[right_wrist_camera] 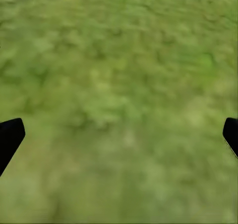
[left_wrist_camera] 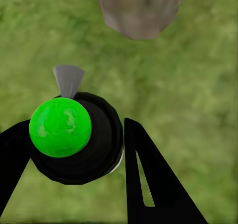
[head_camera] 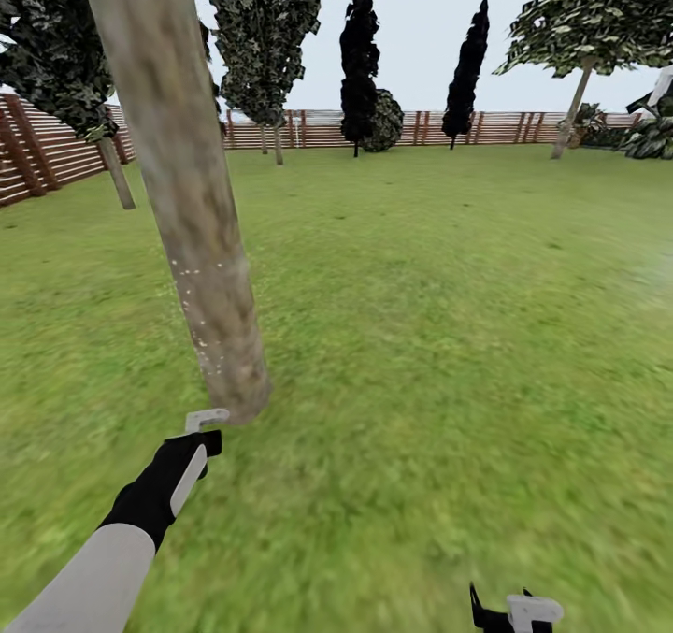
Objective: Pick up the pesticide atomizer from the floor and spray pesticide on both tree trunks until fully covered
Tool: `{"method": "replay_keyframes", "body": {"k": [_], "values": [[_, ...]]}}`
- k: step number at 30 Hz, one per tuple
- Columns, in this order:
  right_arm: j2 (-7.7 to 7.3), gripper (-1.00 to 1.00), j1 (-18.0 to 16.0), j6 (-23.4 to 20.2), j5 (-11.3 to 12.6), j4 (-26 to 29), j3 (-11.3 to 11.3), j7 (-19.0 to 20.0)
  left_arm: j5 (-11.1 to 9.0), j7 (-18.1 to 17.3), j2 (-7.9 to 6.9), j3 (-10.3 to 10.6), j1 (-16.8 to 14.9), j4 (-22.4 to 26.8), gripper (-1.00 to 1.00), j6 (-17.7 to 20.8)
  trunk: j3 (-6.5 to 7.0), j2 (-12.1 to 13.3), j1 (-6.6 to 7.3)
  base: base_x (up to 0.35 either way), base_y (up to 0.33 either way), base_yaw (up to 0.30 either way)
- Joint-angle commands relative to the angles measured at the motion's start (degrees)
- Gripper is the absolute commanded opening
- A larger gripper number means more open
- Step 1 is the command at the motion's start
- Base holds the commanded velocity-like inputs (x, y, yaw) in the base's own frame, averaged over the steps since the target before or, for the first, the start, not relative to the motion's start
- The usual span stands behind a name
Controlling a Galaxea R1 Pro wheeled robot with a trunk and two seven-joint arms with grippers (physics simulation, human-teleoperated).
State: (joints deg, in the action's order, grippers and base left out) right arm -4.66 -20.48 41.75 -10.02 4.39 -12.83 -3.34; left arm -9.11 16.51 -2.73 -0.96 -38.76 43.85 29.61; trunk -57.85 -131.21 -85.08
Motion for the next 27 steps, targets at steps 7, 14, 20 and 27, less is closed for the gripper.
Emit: {"method": "replay_keyframes", "body": {"k": [7, 14, 20, 27], "values": [[0.0, 1.0, 0.0, 0.0, 0.0, 0.0, 0.0, 0.0, 0.05, 0.01, 0.0, -0.01, -0.01, 0.0, -1.0, 0.01, 0.0, 0.0, 0.0, 0.084, -0.269, 0.279], [0.0, 1.0, 0.0, 0.0, 0.0, 0.0, 0.0, 0.0, 0.01, 0.01, 0.0, -0.01, 0.0, 0.0, -1.0, 0.01, 0.0, 0.0, 0.0, 0.084, -0.269, 0.279], [0.0, 1.0, 0.0, 0.0, 0.0, 0.0, 0.0, 0.0, 0.05, 0.01, 0.09, 0.08, 0.0, 0.0, -1.0, 0.01, 0.0, 0.0, 0.0, 0.084, -0.269, 0.257], [0.0, 1.0, 0.0, 0.0, 0.0, 0.0, 0.0, 0.0, 0.05, 0.01, 0.14, 0.05, 0.0, 0.0, -1.0, 0.01, 0.0, 0.0, 0.0, 0.084, -0.269, 0.028]]}}
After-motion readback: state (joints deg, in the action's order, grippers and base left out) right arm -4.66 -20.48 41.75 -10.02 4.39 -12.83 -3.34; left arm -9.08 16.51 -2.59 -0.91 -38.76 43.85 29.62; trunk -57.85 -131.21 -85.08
